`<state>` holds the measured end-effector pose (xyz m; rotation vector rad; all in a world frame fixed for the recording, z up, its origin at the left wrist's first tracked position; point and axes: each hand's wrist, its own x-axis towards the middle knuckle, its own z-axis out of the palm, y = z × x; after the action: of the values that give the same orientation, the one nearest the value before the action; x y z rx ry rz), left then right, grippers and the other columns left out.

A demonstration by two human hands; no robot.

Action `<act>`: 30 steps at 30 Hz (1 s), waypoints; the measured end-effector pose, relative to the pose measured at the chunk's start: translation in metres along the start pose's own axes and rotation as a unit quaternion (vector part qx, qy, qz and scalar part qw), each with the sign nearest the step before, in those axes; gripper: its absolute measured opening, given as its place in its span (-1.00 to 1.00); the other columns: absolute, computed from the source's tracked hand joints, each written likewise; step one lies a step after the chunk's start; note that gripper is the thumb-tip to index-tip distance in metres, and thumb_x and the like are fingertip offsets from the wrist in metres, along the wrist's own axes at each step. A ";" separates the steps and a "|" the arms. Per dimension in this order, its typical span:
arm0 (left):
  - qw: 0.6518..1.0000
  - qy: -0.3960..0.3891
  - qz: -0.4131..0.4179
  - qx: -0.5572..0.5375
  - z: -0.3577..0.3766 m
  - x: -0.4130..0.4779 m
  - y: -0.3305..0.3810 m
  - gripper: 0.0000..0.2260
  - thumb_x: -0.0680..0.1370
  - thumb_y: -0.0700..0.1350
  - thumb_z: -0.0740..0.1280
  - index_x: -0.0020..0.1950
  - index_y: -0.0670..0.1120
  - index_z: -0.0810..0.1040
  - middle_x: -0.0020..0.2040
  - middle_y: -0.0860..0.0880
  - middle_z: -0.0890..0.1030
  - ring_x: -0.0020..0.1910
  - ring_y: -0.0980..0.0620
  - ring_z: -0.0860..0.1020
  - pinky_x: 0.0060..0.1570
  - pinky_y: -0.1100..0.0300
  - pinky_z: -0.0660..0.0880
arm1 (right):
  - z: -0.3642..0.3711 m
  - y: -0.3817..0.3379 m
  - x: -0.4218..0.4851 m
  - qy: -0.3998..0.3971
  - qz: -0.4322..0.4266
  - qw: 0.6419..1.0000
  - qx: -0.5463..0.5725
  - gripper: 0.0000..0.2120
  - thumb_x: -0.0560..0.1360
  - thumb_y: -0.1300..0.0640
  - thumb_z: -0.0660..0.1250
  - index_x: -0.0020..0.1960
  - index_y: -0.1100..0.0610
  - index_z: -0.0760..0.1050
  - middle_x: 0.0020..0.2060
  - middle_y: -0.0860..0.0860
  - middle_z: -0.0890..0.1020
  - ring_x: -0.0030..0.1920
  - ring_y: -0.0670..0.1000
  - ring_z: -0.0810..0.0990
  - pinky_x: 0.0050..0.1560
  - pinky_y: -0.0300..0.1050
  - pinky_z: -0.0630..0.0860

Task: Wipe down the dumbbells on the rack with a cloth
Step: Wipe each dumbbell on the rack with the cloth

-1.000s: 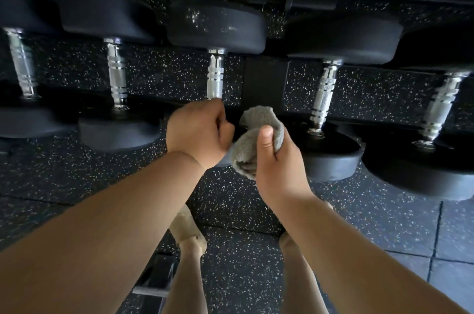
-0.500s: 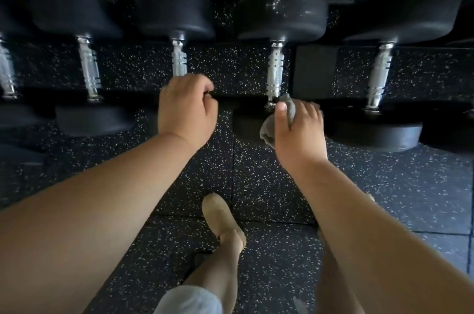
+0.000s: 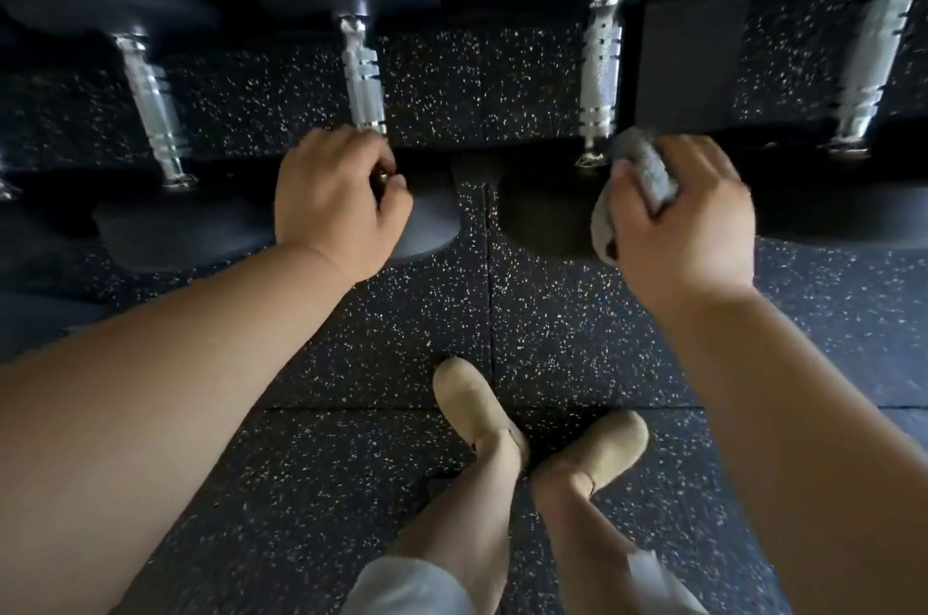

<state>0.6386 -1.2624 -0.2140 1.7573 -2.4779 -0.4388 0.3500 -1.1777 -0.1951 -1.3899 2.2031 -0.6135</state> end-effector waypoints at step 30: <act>0.993 0.095 0.039 -0.055 0.012 -0.005 -0.009 -0.78 0.54 -0.01 0.24 -0.11 -0.12 0.58 -0.12 -0.09 0.64 -0.07 -0.23 0.52 -0.20 0.03 0.30 | 0.019 -0.006 -0.052 0.098 0.006 0.985 -0.145 -0.43 0.57 -0.18 0.22 0.47 0.10 0.42 0.45 0.09 0.42 0.50 0.24 0.31 0.58 0.37 -0.02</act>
<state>0.6458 -1.2584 -0.2278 1.5752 -2.3343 -0.3753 0.3855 -1.1352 -0.1990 -1.5108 2.5379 -0.4524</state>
